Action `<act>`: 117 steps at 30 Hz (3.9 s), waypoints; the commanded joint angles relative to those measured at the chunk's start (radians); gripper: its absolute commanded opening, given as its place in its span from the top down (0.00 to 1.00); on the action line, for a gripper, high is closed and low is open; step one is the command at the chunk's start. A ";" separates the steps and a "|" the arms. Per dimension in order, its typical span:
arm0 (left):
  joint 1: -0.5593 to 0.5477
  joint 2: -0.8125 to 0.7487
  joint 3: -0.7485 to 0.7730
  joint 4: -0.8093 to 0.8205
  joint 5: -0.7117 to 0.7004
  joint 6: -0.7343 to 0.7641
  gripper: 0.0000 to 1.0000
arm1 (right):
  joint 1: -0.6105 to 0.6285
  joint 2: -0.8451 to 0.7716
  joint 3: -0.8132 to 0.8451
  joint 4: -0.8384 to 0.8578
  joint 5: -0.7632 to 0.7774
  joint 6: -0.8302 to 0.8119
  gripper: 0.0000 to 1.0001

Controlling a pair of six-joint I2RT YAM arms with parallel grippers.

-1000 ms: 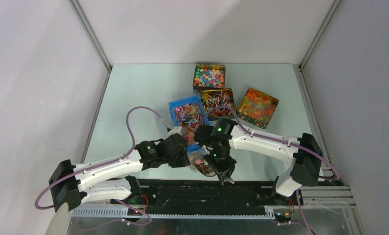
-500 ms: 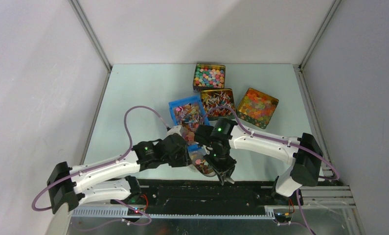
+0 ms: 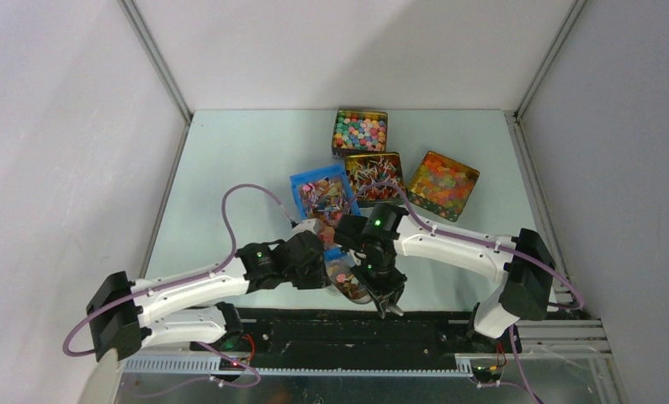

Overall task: Pack the candies
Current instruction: Place the fake candies in the packing bottle.

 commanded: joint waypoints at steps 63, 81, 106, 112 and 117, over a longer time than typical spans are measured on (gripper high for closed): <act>-0.004 -0.012 0.066 -0.001 0.010 0.009 0.57 | 0.011 -0.001 0.081 -0.061 -0.023 0.012 1.00; -0.007 -0.054 0.038 0.030 0.056 0.002 0.61 | 0.005 0.000 0.075 -0.050 -0.023 0.008 1.00; -0.011 0.018 0.065 0.039 0.091 0.029 0.76 | -0.006 -0.011 0.094 -0.058 -0.041 0.008 1.00; -0.013 0.022 0.070 0.033 0.087 0.030 0.78 | -0.011 -0.005 0.117 -0.065 -0.034 0.005 1.00; -0.015 0.028 0.075 0.029 0.086 0.032 0.83 | -0.014 -0.005 0.131 -0.069 -0.026 0.004 1.00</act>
